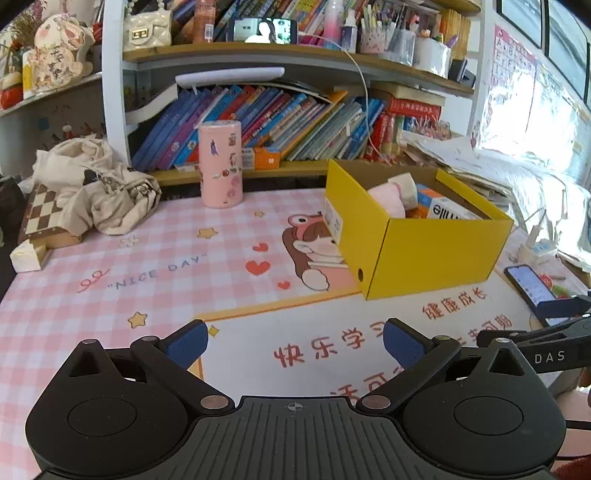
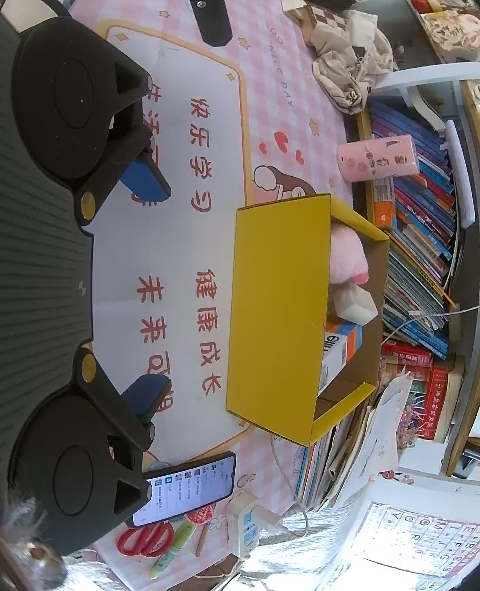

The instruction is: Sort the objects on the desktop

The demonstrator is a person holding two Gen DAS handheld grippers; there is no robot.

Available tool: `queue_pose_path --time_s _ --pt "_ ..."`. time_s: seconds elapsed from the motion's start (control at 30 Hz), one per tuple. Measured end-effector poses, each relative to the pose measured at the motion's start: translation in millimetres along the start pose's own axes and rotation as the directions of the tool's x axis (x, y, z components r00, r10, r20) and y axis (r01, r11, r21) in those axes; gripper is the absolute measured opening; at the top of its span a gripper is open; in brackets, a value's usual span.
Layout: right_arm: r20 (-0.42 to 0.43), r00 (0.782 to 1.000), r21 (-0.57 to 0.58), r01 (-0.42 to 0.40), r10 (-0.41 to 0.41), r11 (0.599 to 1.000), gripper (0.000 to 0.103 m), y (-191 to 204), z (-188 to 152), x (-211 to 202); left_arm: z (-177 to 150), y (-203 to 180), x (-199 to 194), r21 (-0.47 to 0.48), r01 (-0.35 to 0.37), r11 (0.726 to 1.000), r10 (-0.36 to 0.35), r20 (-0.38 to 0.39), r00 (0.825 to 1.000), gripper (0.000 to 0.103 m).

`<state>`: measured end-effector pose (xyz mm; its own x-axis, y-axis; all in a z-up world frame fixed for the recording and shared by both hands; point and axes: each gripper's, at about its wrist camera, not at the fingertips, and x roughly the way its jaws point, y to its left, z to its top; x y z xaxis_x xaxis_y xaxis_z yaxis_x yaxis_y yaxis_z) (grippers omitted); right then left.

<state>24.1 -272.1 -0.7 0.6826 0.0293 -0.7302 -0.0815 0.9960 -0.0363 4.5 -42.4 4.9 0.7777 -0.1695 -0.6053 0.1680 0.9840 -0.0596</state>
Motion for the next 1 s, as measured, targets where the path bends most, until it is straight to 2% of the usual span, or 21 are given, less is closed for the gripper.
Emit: queue_pose_path --time_s 0.3,1.0 --pt "-0.005 1.000 0.014 0.019 -0.019 1.000 0.103 3.8 -5.3 -2.5 -5.9 1.0 -0.3 0.005 0.031 0.999 -0.031 -0.019 0.999 0.102" --pt "-0.027 1.000 0.011 0.017 -0.016 1.000 0.103 6.2 -13.0 -5.6 -10.7 -0.9 -2.8 0.016 0.026 1.000 -0.025 -0.042 0.999 0.103"
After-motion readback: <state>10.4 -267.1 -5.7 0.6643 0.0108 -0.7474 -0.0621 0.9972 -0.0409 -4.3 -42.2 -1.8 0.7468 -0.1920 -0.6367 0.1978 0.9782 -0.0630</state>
